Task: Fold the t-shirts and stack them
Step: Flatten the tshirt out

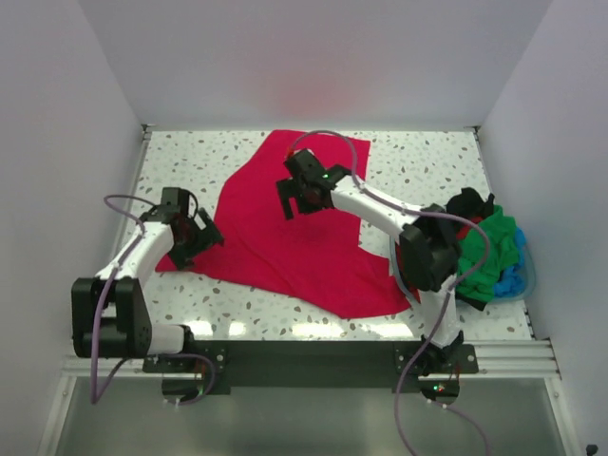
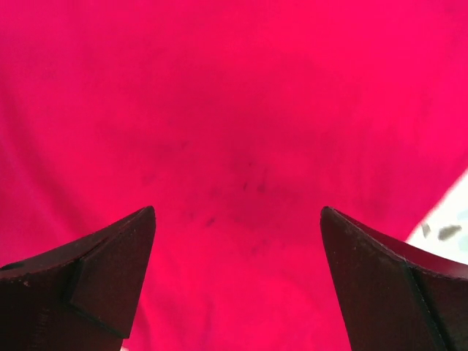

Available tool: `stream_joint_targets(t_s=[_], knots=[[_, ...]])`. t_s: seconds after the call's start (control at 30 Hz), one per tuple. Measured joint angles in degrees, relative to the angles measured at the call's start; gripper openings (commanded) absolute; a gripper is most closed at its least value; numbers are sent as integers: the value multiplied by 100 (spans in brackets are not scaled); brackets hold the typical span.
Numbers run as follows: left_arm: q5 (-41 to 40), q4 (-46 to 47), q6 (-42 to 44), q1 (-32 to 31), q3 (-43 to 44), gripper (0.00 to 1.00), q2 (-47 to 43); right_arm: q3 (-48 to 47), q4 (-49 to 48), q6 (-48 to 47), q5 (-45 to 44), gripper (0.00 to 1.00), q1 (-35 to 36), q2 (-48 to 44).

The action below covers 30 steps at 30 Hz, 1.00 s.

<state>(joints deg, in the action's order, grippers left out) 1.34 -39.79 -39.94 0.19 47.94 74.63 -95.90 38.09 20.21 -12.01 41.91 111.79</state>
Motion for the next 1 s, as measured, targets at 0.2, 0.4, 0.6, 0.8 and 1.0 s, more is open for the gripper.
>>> stream_joint_targets(t_s=[0.2, 0.4, 0.6, 0.8, 1.0], knots=[[-15, 417, 11, 15, 31, 100, 1272, -662, -2, -79, -188, 99, -26, 1375], [-205, 111, 0, 15, 1244, 100, 2441, -262, -221, 225, -59, 99, -52, 1478], [-328, -590, 28, 17, 3239, 100, 3947, 623, -778, 715, 133, 99, 175, 951], [96, -721, 374, 31, 5803, 100, 5517, 831, -1298, 1565, 326, 99, 1202, 837], [1021, 293, 468, -52, 8111, 100, 7020, 208, -1613, 2094, 726, 98, 1993, 1241]])
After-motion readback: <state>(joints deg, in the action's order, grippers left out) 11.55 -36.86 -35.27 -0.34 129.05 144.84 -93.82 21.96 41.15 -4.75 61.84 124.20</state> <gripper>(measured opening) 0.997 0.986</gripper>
